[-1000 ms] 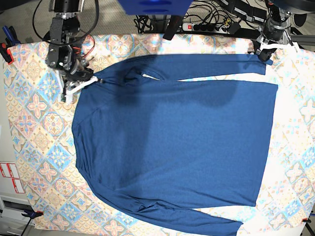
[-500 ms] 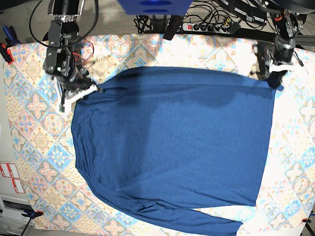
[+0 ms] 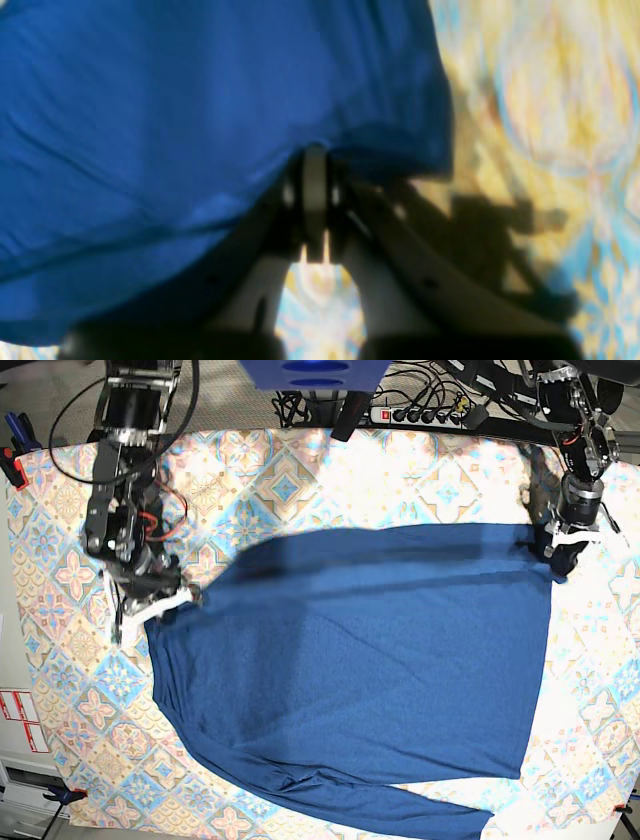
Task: Fold the T-shirt properly
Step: 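Lift the shoulders and pull the shirt toward the robot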
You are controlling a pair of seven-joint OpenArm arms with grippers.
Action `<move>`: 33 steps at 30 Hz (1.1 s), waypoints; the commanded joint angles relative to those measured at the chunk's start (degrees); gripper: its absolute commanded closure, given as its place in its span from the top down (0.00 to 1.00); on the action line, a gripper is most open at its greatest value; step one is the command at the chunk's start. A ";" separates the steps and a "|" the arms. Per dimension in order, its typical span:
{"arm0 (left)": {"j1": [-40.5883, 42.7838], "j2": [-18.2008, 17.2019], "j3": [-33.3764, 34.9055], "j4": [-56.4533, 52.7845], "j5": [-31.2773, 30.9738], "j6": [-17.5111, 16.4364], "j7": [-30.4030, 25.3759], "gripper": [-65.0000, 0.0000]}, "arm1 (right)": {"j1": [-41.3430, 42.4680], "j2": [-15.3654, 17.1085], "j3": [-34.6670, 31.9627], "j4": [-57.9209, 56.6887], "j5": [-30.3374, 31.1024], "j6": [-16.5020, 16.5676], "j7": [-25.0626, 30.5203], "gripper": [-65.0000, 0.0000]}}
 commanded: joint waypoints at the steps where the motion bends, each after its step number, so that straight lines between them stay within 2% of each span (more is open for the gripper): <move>1: -0.36 -1.69 -0.45 -0.47 -0.55 -0.50 -1.25 0.00 | -0.80 0.33 0.16 -0.71 -0.41 -0.27 -0.55 0.00; 12: -4.67 -2.22 -0.45 -8.65 -0.55 -0.50 -1.43 0.00 | 3.25 0.16 0.16 -6.51 -0.50 -0.27 -0.46 0.00; 18: -3.62 -2.05 -0.45 -9.53 -0.82 -0.50 -0.81 0.00 | 3.77 0.07 0.16 -6.77 -0.50 -0.27 -0.46 0.00; 20: -2.91 -2.05 -0.45 -9.18 -0.82 -0.50 0.86 0.05 | 3.77 0.07 0.16 -6.77 -0.50 -0.27 -0.46 0.00; 25: -0.63 -1.78 -0.45 -5.48 -0.82 -0.50 4.02 0.26 | 3.77 0.07 0.16 -6.77 -0.50 -0.27 -0.46 0.00; 28: -0.01 -1.69 -0.45 -5.22 -0.90 -0.50 4.02 0.30 | 3.77 -0.46 0.07 -6.77 -0.50 -0.27 -0.46 0.00; 33: 0.96 -1.08 -0.45 -5.31 -0.90 -0.32 4.11 0.32 | 3.77 -0.63 0.07 -6.77 -0.50 -0.27 -0.46 0.00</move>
